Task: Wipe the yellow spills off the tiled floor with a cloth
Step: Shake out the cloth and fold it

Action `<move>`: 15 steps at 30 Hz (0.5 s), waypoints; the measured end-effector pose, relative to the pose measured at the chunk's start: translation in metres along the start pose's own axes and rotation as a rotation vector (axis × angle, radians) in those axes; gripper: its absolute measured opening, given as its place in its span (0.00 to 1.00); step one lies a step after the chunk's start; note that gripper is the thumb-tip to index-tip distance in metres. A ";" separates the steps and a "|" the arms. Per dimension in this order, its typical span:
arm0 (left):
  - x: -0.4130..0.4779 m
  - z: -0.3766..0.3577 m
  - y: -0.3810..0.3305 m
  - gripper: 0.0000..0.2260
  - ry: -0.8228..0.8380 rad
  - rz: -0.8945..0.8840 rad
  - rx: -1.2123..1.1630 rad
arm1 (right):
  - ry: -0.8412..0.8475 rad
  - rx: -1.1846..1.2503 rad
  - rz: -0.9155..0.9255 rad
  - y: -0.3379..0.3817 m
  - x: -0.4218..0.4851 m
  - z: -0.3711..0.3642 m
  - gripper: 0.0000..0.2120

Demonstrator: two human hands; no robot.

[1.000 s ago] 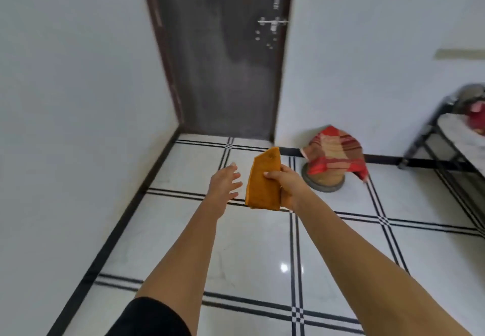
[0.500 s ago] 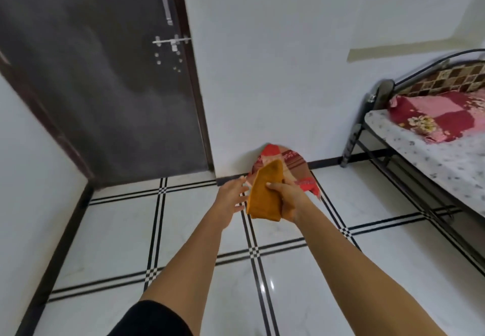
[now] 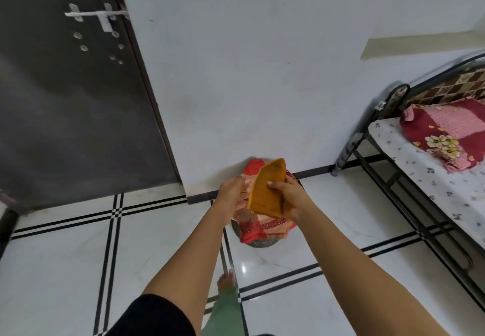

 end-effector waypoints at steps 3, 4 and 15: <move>0.078 -0.004 -0.022 0.15 0.053 0.079 0.050 | -0.057 0.027 -0.055 0.026 0.067 -0.007 0.18; 0.103 -0.006 -0.030 0.15 0.069 0.102 0.073 | -0.077 0.039 -0.077 0.035 0.090 -0.008 0.17; 0.325 -0.047 0.010 0.12 0.104 0.360 0.193 | -0.282 0.138 -0.241 0.020 0.315 0.046 0.17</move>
Point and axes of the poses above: each hand's wrist, its own x-axis towards the middle knuckle, its own z-axis out of the back of the hand, y = z × x, the point moved 1 cm from there along x, towards the middle knuckle, and after that the axes turned 9 degrees about x, right-handed, at the moved point
